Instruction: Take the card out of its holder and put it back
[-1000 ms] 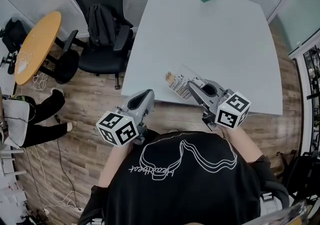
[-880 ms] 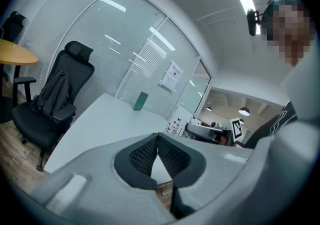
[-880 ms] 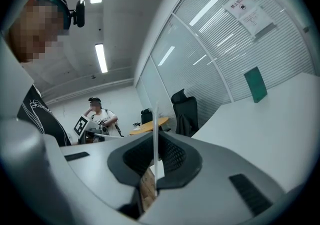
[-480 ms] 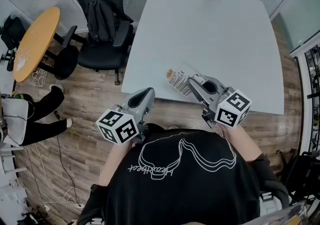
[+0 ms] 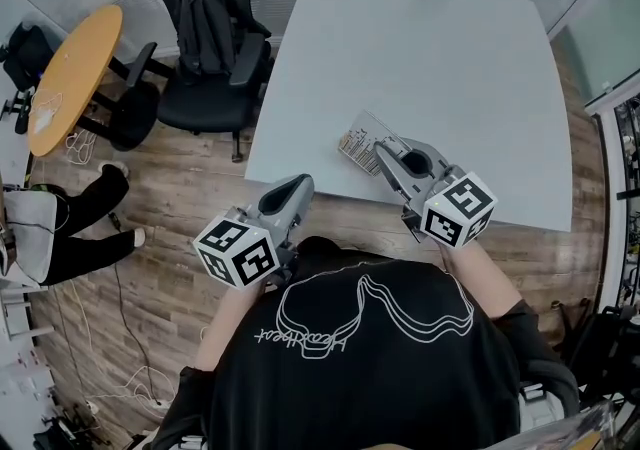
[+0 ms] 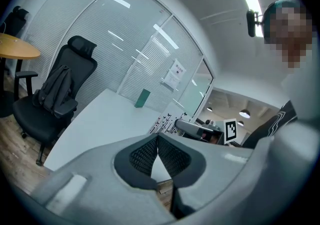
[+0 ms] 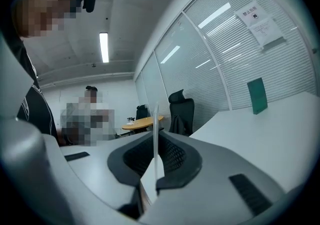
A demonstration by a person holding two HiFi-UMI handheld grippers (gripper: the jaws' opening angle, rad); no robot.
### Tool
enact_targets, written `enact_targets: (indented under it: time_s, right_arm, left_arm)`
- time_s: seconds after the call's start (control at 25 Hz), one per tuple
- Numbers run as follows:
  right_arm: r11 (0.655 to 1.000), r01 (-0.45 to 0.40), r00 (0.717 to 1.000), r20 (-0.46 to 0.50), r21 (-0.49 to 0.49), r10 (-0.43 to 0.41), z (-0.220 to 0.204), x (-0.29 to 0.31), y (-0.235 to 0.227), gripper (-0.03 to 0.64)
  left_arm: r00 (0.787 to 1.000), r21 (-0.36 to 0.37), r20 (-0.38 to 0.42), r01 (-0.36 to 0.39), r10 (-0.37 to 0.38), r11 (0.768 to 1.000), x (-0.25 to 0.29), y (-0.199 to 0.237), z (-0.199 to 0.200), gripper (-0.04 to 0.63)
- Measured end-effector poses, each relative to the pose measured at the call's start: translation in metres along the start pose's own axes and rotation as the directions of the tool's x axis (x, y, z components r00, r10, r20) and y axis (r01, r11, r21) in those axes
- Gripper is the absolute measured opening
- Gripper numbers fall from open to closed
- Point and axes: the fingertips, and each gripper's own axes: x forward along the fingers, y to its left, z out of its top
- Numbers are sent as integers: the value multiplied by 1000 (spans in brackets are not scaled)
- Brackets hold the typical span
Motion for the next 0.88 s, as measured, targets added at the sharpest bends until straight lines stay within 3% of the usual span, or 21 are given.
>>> enact_targets:
  time_s: [0.32, 0.88]
  right_arm:
    - [999, 14, 999, -32, -33, -15, -4, 24, -16, 23]
    - [999, 53, 992, -116, -13, -54, -60, 54, -65, 23]
  left_arm:
    - [1000, -25, -22, -5, 4, 1000, 4, 13, -4, 14]
    - [999, -43, -49, -18, 16, 999, 7, 30, -11, 14]
